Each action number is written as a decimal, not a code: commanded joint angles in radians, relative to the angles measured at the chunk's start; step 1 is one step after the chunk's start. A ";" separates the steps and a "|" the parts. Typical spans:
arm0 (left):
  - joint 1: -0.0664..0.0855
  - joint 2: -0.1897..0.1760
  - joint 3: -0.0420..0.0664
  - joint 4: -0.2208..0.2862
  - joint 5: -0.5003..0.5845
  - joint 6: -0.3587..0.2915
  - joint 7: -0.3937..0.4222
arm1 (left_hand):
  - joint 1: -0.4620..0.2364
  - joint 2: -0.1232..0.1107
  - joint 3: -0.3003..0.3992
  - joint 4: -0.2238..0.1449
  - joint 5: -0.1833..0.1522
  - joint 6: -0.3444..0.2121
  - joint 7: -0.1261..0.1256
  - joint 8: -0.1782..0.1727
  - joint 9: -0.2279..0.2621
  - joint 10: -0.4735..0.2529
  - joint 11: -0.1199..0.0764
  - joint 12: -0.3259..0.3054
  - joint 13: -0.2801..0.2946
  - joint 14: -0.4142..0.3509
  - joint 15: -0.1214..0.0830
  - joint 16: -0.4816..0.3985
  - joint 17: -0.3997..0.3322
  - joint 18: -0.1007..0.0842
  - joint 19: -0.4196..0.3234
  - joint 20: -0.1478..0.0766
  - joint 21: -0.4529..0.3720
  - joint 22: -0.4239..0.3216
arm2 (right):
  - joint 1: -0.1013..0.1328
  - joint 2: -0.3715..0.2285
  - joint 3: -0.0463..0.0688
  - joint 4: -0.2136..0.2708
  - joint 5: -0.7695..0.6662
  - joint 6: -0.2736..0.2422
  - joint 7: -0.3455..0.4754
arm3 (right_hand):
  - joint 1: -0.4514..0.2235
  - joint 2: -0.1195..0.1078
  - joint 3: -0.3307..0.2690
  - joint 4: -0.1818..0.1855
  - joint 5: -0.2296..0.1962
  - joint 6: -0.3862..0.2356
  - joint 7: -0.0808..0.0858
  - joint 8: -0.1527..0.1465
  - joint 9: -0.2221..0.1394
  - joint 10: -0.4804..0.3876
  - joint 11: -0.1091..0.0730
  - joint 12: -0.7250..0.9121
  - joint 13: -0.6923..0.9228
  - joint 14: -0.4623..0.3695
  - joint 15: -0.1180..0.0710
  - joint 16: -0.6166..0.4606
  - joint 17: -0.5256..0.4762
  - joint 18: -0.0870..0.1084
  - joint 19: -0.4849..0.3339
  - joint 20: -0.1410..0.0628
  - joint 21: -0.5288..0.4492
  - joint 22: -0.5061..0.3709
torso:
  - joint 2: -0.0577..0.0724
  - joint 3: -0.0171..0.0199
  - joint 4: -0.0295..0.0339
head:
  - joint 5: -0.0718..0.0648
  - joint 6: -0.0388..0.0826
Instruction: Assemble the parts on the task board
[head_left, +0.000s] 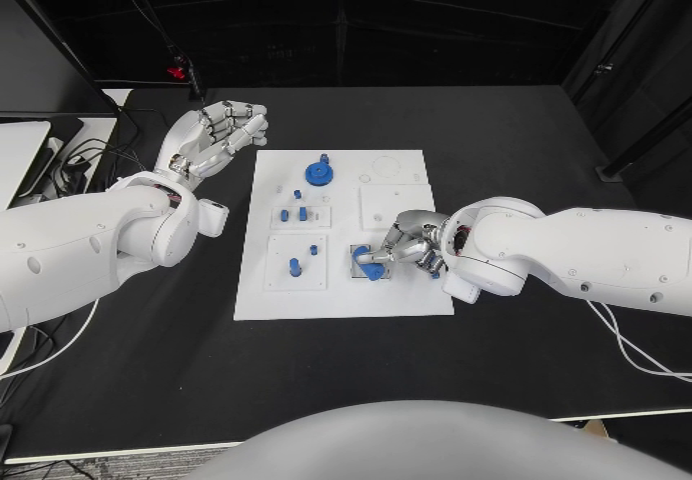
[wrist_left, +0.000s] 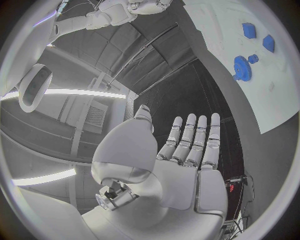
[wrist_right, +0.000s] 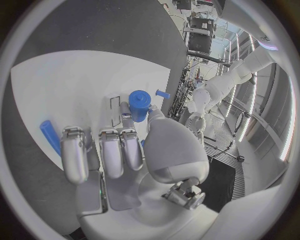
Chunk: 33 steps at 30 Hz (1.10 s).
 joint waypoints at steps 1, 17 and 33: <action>0.002 0.001 0.001 0.001 0.003 0.009 0.006 | 0.004 0.007 -0.007 0.001 0.007 -0.007 0.129 0.004 -0.001 -0.007 0.000 0.007 -0.002 -0.006 0.002 0.008 -0.002 -0.005 0.003 -0.002 0.005 -0.002 | 0.002 0.001 0.001 0.001 -0.010 -0.003 -0.006 | -0.025 0.005 -0.022 0.002 -0.031 -0.009 0.001 -0.002 0.005 0.106 0.009 0.000 0.263 0.106 0.008 0.002 0.263 -0.007 0.108 0.007 0.003 0.263 | 0.000 0.0000 -0.0007 | 0.000 0.000; 0.002 0.002 0.001 -0.001 0.003 0.010 0.006 | 0.005 0.011 -0.008 0.001 0.010 -0.008 0.130 0.005 -0.001 -0.008 0.000 0.009 -0.002 -0.006 0.002 0.009 -0.004 -0.005 0.002 -0.002 0.005 -0.002 | 0.002 0.004 0.001 -0.001 -0.011 -0.004 -0.006 | -0.078 0.033 -0.083 0.004 -0.118 -0.014 0.002 0.001 0.019 0.106 0.010 0.000 0.263 0.106 0.009 0.002 0.263 -0.007 0.108 0.008 0.003 0.263 | 0.000 0.0000 -0.0001 | 0.001 0.000; 0.001 0.001 0.001 -0.003 0.003 0.013 0.004 | 0.005 0.012 -0.009 0.001 0.011 -0.008 0.130 0.006 -0.001 -0.008 0.000 0.010 -0.002 -0.005 0.002 0.011 -0.005 -0.005 0.002 -0.002 0.005 -0.002 | 0.002 -0.037 0.001 0.033 -0.013 0.001 -0.022 | -0.129 0.059 -0.170 0.004 -0.130 0.059 -0.037 0.074 0.071 0.106 -0.026 0.000 0.263 0.106 -0.015 0.002 0.263 -0.007 0.108 -0.012 0.003 0.263 | -0.001 -0.0003 -0.0009 | -0.002 0.000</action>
